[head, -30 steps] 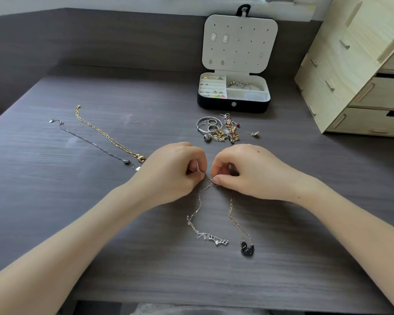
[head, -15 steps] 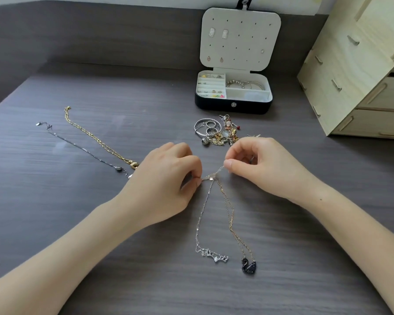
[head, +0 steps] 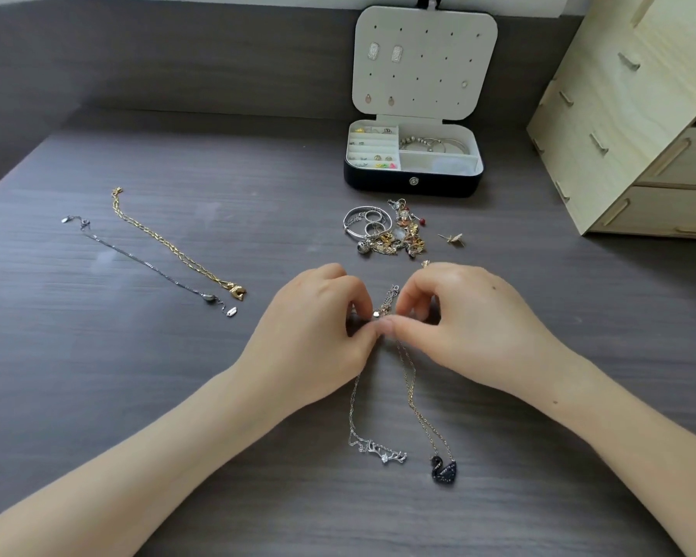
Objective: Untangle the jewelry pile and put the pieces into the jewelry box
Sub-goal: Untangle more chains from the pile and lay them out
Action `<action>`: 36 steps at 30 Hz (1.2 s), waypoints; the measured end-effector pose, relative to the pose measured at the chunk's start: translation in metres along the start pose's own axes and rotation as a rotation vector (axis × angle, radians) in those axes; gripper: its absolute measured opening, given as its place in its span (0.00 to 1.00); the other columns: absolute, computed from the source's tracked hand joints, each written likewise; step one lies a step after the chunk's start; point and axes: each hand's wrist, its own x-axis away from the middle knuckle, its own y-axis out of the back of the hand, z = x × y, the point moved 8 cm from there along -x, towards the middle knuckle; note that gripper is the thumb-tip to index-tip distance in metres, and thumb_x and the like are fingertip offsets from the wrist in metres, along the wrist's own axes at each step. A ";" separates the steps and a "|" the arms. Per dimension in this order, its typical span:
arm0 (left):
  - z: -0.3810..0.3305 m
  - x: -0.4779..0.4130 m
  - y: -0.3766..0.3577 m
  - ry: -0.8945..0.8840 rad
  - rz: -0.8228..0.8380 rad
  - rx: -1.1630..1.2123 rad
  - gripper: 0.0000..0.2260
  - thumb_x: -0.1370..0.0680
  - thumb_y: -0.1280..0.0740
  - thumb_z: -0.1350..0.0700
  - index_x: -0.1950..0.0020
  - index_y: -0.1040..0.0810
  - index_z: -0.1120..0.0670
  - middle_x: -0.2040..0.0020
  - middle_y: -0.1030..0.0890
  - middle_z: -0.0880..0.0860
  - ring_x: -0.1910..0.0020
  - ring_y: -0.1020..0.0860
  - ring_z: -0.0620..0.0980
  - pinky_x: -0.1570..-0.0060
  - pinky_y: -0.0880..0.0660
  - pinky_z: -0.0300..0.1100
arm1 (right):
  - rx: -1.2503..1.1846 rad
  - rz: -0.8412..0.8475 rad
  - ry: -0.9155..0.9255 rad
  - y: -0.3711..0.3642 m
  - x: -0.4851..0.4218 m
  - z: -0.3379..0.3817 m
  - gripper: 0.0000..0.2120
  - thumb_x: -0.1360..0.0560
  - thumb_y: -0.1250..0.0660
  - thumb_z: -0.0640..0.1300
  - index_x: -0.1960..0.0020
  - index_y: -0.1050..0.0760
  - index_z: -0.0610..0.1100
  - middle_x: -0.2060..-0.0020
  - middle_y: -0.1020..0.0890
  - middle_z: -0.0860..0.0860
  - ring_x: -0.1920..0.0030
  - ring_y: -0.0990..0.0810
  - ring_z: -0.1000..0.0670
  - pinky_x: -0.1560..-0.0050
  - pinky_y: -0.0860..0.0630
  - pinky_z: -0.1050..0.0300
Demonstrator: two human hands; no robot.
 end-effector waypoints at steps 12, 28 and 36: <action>-0.001 0.005 0.000 -0.162 0.024 -0.241 0.02 0.33 0.35 0.62 0.64 0.24 0.56 0.66 0.25 0.53 0.70 0.26 0.56 0.69 0.30 0.42 | 0.092 0.067 -0.072 0.002 0.000 -0.011 0.06 0.21 0.41 0.44 0.57 0.32 0.49 0.54 0.25 0.53 0.47 0.27 0.49 0.49 0.33 0.56; 0.023 0.004 0.007 0.263 0.106 0.521 0.09 0.20 0.40 0.62 0.60 0.31 0.53 0.59 0.18 0.49 0.58 0.21 0.48 0.54 0.26 0.42 | -1.162 0.170 -0.328 0.003 -0.003 -0.029 0.12 0.21 0.44 0.31 0.61 0.32 0.41 0.70 0.20 0.47 0.70 0.25 0.52 0.66 0.26 0.60; 0.015 0.005 -0.011 0.609 0.252 1.068 0.04 0.24 0.35 0.64 0.56 0.29 0.58 0.74 0.27 0.53 0.75 0.31 0.47 0.77 0.34 0.33 | -1.242 0.193 -0.073 0.006 -0.006 -0.008 0.07 0.31 0.34 0.37 0.54 0.26 0.39 0.71 0.22 0.48 0.70 0.32 0.51 0.70 0.35 0.63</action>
